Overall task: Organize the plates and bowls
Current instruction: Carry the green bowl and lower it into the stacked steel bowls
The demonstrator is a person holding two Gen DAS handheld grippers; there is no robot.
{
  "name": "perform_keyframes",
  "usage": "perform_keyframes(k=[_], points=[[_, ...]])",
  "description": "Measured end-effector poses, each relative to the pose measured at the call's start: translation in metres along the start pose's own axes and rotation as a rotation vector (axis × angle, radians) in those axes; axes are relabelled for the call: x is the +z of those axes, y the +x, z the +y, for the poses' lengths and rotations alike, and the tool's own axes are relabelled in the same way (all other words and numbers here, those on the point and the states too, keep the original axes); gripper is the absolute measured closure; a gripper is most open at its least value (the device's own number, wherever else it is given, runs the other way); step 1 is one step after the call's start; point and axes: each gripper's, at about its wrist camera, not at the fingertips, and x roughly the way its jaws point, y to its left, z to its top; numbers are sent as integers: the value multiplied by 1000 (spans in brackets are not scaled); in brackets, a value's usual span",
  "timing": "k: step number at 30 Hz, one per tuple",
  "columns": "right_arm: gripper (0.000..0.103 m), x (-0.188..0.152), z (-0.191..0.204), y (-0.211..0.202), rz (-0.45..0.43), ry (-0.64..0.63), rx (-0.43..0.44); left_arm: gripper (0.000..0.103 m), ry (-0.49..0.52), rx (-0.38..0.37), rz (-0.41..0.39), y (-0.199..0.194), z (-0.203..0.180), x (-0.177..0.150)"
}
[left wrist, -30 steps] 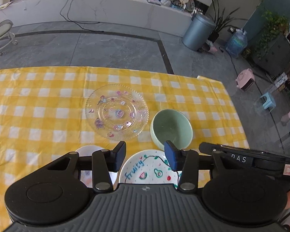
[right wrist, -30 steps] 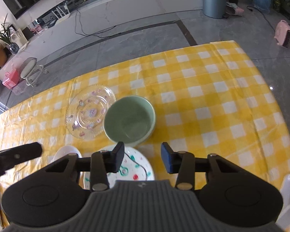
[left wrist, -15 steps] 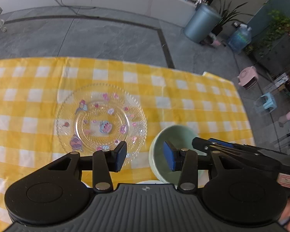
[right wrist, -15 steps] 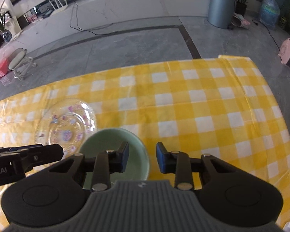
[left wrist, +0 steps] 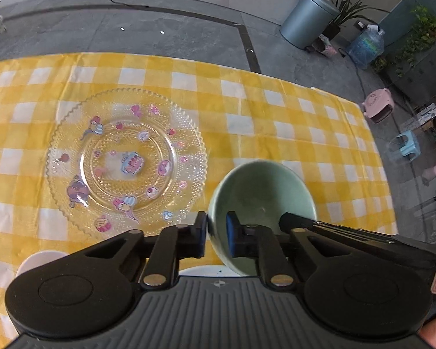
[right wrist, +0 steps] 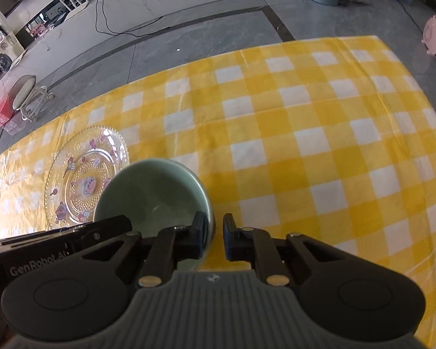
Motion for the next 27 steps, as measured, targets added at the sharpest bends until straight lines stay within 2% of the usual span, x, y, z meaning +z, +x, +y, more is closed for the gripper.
perform_keyframes(k=[2, 7, 14, 20, 27], points=[[98, -2, 0, -1, -1, 10, 5, 94, -3, 5, -2, -1, 0, 0], [98, -5, 4, -14, 9, 28, 7, 95, -11, 3, -9, -15, -2, -5], [98, -22, 20, -64, -19, 5, 37, 95, -31, 4, -62, -74, -3, -28], [98, -60, 51, -117, -23, -29, 68, 95, -66, 42, -78, -142, 5, -65], [98, -124, 104, -173, -4, -116, 124, 95, -112, 124, -97, -219, 29, -122]])
